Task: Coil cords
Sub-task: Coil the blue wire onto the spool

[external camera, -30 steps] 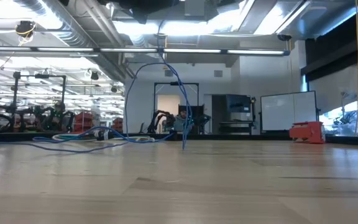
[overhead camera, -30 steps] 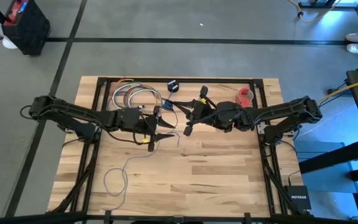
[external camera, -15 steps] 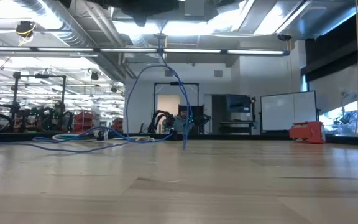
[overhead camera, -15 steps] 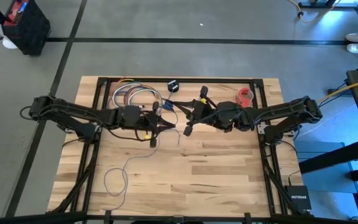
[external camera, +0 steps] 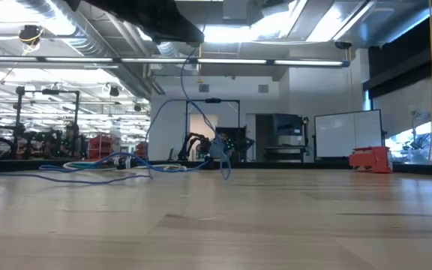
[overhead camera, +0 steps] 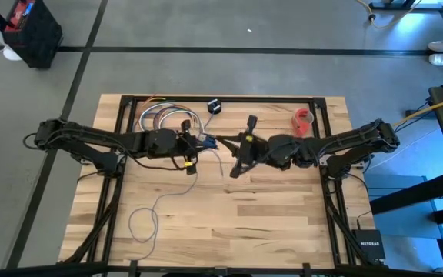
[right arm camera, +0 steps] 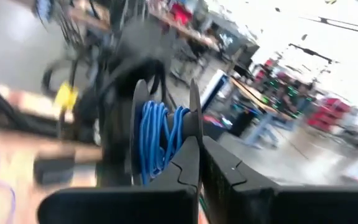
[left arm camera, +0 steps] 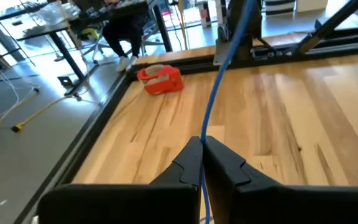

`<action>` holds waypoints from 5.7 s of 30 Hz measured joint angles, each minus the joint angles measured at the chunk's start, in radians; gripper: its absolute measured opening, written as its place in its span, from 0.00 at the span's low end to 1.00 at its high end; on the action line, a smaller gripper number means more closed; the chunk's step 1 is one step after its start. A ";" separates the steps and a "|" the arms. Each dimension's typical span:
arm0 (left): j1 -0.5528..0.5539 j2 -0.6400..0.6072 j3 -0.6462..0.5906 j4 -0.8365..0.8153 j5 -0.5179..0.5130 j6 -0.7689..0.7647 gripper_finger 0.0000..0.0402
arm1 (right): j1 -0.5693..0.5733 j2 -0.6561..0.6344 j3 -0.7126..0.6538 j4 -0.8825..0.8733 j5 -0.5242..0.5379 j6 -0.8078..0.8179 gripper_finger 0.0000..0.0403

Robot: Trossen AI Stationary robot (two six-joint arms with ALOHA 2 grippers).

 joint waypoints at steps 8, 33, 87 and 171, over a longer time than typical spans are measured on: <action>0.000 -0.122 0.000 -0.122 -0.002 -0.024 0.00 | 0.036 0.000 0.000 -0.252 0.111 -0.042 0.02; -0.066 -0.034 0.000 0.105 0.114 -0.125 0.01 | -0.060 0.180 0.000 -0.043 0.147 -0.017 0.02; -0.065 0.010 -0.007 0.049 0.094 -0.026 0.00 | -0.038 0.065 0.001 0.269 0.102 -0.017 0.02; -0.064 0.012 -0.447 -0.370 0.109 -0.632 0.05 | 0.033 -0.387 0.001 0.202 0.323 -0.250 0.02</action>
